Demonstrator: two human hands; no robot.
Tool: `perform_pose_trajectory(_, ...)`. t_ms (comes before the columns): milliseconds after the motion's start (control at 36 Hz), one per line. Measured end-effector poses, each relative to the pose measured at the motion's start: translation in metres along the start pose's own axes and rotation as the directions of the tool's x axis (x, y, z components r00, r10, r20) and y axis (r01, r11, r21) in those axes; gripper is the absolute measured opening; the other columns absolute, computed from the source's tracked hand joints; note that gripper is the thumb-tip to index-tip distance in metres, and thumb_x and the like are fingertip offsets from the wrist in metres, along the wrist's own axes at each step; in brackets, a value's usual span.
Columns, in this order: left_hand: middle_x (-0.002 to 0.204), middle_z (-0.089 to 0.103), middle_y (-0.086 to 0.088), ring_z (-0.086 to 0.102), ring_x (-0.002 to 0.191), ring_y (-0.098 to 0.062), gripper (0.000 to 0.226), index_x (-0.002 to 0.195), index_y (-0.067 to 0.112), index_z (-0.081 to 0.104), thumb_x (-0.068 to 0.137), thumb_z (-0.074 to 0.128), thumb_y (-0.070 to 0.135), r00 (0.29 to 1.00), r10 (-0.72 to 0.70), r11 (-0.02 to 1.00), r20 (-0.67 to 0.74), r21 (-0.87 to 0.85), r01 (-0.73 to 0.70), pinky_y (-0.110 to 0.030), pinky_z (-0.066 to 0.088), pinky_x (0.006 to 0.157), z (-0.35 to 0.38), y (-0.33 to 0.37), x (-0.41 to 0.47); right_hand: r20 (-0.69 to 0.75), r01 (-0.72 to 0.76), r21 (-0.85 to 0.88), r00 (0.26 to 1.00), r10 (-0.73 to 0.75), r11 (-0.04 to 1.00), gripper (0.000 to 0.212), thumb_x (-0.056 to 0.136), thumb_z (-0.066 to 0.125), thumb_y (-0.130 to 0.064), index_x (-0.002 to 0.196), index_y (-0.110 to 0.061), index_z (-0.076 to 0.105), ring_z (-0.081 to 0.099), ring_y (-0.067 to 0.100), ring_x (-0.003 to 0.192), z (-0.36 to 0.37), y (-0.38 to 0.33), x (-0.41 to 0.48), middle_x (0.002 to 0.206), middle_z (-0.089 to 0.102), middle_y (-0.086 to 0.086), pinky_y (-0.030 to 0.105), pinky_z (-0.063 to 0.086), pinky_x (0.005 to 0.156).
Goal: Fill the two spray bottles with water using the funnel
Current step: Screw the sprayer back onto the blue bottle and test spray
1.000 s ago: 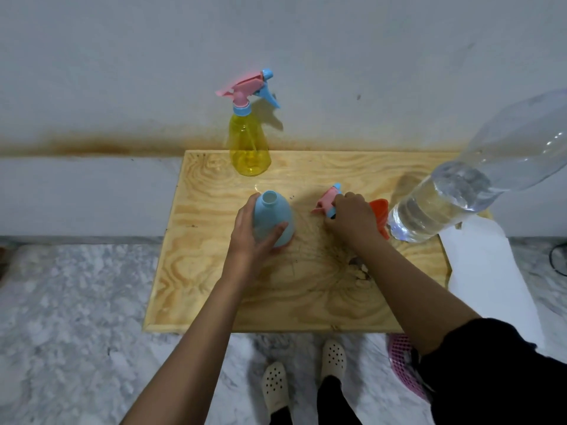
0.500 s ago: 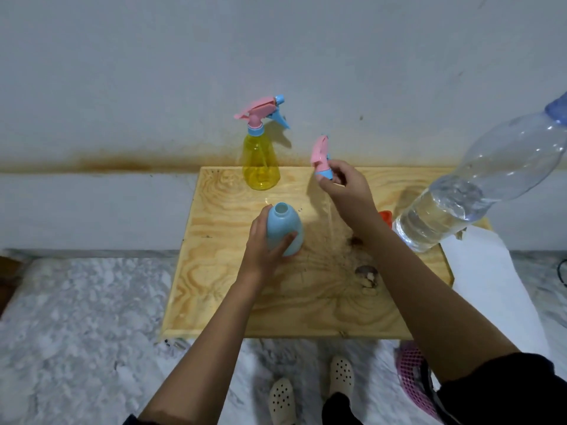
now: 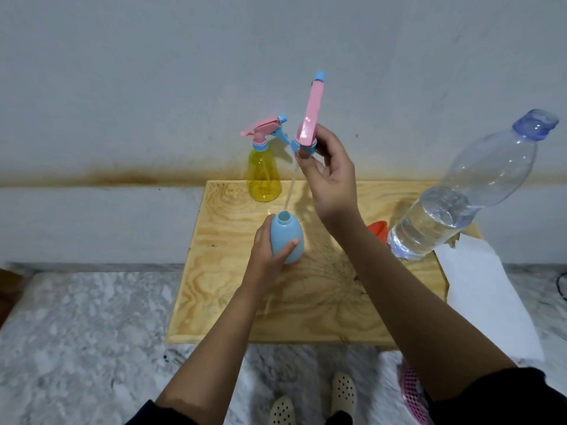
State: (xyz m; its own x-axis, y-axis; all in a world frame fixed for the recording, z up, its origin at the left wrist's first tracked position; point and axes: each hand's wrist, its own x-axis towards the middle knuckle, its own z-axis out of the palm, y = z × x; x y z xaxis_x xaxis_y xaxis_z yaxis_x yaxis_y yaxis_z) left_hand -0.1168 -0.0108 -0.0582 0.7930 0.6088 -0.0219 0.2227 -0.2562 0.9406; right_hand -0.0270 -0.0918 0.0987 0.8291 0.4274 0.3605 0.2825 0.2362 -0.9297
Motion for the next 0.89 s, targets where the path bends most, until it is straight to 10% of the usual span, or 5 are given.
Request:
perform_pose_trajectory(250, 0.138, 0.045, -0.003, 0.045, 0.125, -0.018, 0.086, 0.142, 0.013, 0.035, 0.074, 0.062, 0.059, 0.995, 0.092, 0.995, -0.025, 0.043, -0.091, -0.036, 0.043, 0.102, 0.002, -0.004, 0.002, 0.106, -0.121, -0.139, 0.985, 0.136, 0.983, 0.03, 0.087, 0.06, -0.005, 0.117, -0.007, 0.057, 0.055, 0.001, 0.101, 0.002, 0.058, -0.026, 0.112, 0.056, 0.006, 0.016, 0.049, 0.086)
perform_pose_trajectory(556, 0.146, 0.037, -0.019, 0.039, 0.134, -0.031, 0.101, 0.144, -0.003, 0.025, 0.073, 0.076, 0.047, 0.979, 0.197, 0.979, 0.061, 0.05, -0.2, -0.053, 0.04, 0.104, 0.009, -0.04, 0.021, 0.225, -0.121, -0.287, 0.956, 0.189, 0.95, 0.035, 0.084, 0.06, -0.018, 0.115, -0.003, 0.059, 0.058, 0.02, 0.104, -0.008, 0.099, -0.04, 0.112, 0.061, 0.009, 0.03, 0.049, 0.089)
perform_pose_trajectory(722, 0.133, 0.035, -0.002, 0.034, 0.117, 0.014, 0.1, 0.147, 0.013, 0.02, 0.069, 0.075, 0.043, 0.971, 0.231, 0.97, 0.057, 0.058, -0.234, -0.008, 0.037, 0.096, 0.009, -0.035, 0.02, 0.23, -0.196, -0.268, 0.938, 0.26, 0.943, 0.033, 0.085, 0.057, -0.021, 0.116, -0.01, 0.057, 0.057, 0.022, 0.108, -0.017, 0.104, -0.031, 0.116, 0.059, 0.009, 0.032, 0.047, 0.093)
perform_pose_trajectory(889, 0.134, 0.026, 0.024, 0.024, 0.118, 0.025, 0.1, 0.146, 0.025, 0.009, 0.071, 0.07, 0.049, 0.961, 0.251, 0.965, 0.117, 0.053, -0.259, 0.0, 0.027, 0.097, 0.009, -0.017, 0.023, 0.247, -0.277, -0.22, 0.912, 0.328, 0.935, 0.037, 0.086, 0.054, -0.02, 0.121, -0.008, 0.055, 0.055, 0.016, 0.104, -0.026, 0.097, -0.016, 0.115, 0.06, 0.014, 0.032, 0.045, 0.092)
